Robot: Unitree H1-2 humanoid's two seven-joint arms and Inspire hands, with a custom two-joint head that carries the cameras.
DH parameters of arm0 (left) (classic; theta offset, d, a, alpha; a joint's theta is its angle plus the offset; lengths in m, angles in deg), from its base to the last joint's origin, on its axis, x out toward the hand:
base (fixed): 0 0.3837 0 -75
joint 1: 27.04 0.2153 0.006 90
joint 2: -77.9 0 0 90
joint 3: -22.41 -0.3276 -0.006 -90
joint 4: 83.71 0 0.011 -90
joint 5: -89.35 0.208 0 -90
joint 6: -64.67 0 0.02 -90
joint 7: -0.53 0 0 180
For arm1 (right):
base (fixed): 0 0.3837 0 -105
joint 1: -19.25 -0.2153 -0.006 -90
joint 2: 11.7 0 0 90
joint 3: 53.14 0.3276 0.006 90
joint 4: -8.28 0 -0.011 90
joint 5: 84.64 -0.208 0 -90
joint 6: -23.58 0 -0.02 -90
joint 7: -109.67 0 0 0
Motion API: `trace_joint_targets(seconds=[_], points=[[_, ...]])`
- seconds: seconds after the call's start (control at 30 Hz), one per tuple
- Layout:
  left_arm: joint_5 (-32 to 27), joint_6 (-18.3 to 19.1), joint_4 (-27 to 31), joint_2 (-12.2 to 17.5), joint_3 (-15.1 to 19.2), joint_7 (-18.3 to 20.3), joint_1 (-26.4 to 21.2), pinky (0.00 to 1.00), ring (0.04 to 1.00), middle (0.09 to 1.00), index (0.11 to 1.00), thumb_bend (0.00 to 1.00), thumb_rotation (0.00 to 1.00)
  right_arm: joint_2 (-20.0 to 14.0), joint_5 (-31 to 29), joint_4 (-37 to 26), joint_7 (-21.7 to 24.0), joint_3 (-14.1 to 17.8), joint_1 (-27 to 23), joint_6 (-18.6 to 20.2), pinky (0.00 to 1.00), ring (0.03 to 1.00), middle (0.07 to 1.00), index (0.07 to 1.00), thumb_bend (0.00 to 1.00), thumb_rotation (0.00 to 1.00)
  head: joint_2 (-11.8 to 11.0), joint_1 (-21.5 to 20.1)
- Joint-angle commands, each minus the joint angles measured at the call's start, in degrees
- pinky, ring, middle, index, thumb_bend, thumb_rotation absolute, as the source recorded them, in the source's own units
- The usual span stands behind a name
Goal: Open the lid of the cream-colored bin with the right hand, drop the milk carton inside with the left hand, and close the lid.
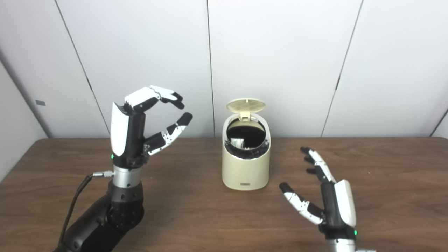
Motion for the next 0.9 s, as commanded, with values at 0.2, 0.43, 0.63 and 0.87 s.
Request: trace_joint_targets(seconds=[0.2, 0.43, 0.63, 0.87], points=[[-19.2, 3.1, 6.3, -5.8, 10.7, 22.8, 7.9, 0.49, 0.571, 0.657, 0.711, 0.44, 0.77, -1.6, 1.8, -17.1, 10.3, 1.4, -10.5, 4.9, 0.88, 0.923, 0.889, 0.886, 0.61, 0.90, 0.0, 0.0], [-29.0, 9.2, 7.7, -9.2, 17.2, 37.0, 14.0, 0.64, 0.728, 0.767, 0.781, 0.56, 0.92, -2.7, 6.2, -22.1, 20.2, 1.5, -19.6, 10.9, 0.77, 0.837, 0.786, 0.769, 0.66, 0.93, -0.3, 0.0], [-33.7, 15.0, 9.8, -10.7, 20.8, 45.6, 18.9, 0.76, 0.836, 0.850, 0.853, 0.65, 0.96, -4.6, 10.7, -23.2, 31.7, 1.1, -26.9, 17.7, 0.83, 0.851, 0.786, 0.760, 0.80, 0.99, -0.3, 0.0], [-38.9, 21.7, 13.7, -12.0, 23.5, 53.0, 22.9, 0.92, 0.935, 0.943, 0.951, 0.69, 1.00, -8.6, 9.8, -19.9, 40.5, 0.9, -34.2, 21.5, 0.86, 0.886, 0.813, 0.775, 0.89, 0.98, 0.1, -0.3]])
